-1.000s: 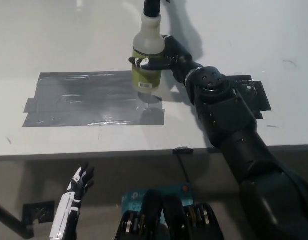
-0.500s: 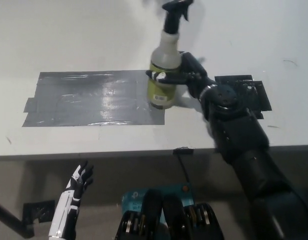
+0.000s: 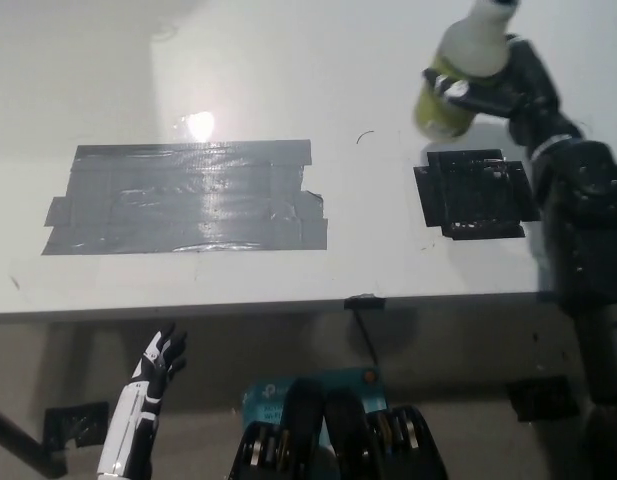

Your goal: A person hands a spray bottle to the robot which it grabs with its right hand and places on the black spot infront of it on the table

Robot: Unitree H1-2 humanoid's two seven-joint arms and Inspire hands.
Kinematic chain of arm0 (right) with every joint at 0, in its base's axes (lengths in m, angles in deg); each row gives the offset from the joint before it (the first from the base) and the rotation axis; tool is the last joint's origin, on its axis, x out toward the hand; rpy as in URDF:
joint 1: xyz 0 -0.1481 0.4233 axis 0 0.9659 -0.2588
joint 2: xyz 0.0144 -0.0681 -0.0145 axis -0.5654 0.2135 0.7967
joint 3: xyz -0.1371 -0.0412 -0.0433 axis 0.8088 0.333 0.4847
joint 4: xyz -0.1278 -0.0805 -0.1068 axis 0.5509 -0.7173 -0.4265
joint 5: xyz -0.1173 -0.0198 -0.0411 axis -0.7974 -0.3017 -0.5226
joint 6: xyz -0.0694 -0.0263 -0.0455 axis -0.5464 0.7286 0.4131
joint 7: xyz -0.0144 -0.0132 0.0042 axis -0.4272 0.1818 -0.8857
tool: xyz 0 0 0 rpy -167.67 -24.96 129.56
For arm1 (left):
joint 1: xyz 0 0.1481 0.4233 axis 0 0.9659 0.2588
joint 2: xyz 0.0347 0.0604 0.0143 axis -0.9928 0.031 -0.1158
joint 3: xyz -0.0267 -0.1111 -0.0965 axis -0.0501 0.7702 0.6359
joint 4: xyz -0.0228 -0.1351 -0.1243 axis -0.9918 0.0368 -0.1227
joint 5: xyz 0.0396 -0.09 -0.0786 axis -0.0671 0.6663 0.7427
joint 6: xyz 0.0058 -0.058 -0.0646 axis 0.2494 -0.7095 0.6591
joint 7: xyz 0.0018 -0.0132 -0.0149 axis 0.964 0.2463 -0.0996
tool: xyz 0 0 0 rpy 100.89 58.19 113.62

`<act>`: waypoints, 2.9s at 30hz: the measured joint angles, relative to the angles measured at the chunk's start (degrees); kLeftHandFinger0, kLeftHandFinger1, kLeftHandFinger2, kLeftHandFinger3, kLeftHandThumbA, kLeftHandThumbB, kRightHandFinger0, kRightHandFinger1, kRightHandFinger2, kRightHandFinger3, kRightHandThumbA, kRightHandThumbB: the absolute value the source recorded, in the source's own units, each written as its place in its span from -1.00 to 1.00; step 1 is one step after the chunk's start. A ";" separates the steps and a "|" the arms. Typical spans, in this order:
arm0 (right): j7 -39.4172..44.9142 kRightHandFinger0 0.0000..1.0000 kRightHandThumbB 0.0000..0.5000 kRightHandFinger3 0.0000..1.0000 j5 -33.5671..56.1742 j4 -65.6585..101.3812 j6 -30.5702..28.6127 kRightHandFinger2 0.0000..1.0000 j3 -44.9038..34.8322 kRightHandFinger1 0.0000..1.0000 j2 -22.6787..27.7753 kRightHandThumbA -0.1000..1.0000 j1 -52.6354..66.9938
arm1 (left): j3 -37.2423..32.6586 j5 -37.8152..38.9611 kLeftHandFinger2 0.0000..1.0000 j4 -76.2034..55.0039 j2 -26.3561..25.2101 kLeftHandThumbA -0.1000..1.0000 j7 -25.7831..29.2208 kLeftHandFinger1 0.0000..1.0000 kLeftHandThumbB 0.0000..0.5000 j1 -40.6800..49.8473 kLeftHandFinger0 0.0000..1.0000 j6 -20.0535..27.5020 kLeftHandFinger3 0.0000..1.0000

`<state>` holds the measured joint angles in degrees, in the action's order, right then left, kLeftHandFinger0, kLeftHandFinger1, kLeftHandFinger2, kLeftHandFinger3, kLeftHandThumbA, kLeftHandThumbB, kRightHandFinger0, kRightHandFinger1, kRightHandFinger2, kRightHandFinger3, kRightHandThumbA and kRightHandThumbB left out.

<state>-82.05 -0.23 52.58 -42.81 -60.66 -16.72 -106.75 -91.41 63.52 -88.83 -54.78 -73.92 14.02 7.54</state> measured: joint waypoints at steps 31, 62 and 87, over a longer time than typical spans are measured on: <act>-4.91 -0.95 0.54 -0.50 -4.77 0.37 -4.53 -0.12 3.91 -0.47 -2.08 0.37 6.23 | 0.37 0.07 1.00 0.13 -0.11 1.00 0.01 1.00 -0.89 -0.11 1.00 0.97 1.00; -9.60 0.32 0.81 1.00 -8.44 -6.47 -11.89 1.00 4.52 0.67 0.83 0.54 8.31 | 0.60 0.05 1.00 0.08 -0.15 1.00 0.00 1.00 -0.92 -0.36 1.00 0.86 1.00; 8.69 1.00 1.00 1.00 -1.23 -2.15 -2.36 1.00 6.09 1.00 7.04 0.70 10.55 | 0.61 0.64 1.00 0.09 -0.17 1.00 -0.04 1.00 -0.89 -0.69 1.00 0.86 1.00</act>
<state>-73.36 -1.46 50.43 -45.17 -54.57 -9.68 -96.20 -90.80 64.15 -88.73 -54.95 -73.95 13.32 8.40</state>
